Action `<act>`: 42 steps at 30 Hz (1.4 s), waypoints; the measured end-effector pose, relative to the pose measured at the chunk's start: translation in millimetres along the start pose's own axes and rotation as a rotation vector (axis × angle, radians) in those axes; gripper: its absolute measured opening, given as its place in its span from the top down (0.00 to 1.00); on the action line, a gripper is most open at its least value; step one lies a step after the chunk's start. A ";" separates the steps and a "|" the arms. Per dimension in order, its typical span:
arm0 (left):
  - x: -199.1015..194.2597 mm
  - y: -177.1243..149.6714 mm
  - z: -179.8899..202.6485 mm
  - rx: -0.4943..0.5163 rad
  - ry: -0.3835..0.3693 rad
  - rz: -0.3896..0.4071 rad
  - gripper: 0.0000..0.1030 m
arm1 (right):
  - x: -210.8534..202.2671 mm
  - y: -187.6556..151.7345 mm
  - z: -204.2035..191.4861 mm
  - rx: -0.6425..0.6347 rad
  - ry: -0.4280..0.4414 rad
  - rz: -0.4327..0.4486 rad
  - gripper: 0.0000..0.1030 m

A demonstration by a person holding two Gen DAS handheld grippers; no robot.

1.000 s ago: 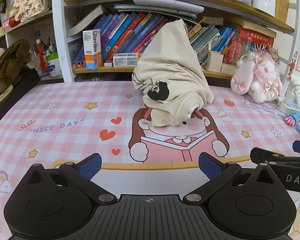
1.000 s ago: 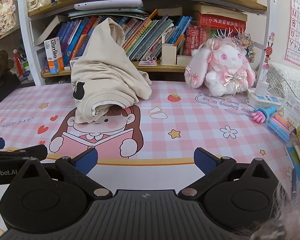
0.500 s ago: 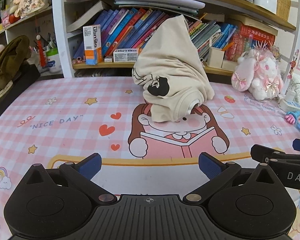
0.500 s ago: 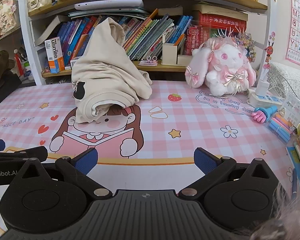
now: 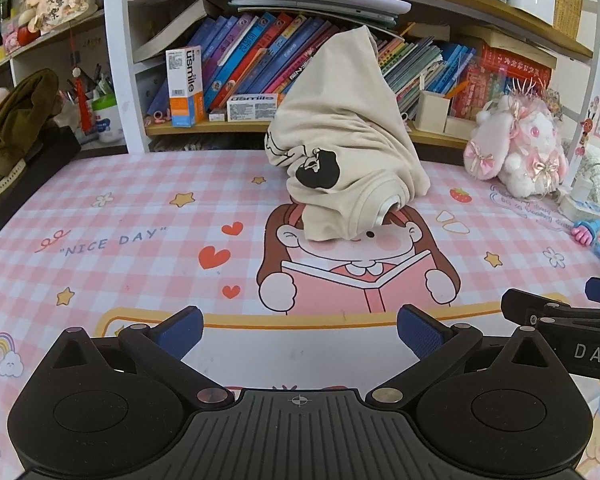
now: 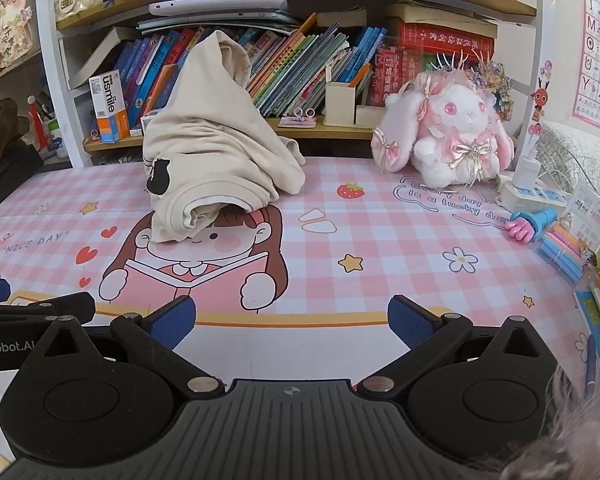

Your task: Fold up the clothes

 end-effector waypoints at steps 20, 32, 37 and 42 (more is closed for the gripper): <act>0.4 -1.5 -1.1 0.009 0.006 -0.004 0.00 | 0.9 -1.0 -0.7 -0.002 0.004 -0.007 0.00; 1.9 -2.1 -3.1 0.010 0.017 -0.006 0.00 | 1.6 -2.0 -1.9 -0.003 0.006 -0.014 0.00; 5.0 -2.5 -2.0 0.018 0.019 -0.012 0.00 | 3.3 -2.4 -1.0 0.002 0.004 -0.018 0.00; 8.9 -1.4 -1.1 0.019 0.020 -0.018 0.00 | 6.5 -2.8 0.6 0.005 0.003 -0.023 0.00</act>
Point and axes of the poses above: each gripper's, at about its wrist camera, not at the fingertips, and x roughly the way its jaws point, z to its right, y to its top, the point moved 9 cm from there along x, roughly the way its jaws point, and after that the axes turned 13 degrees about -x, right-handed, at the moved point
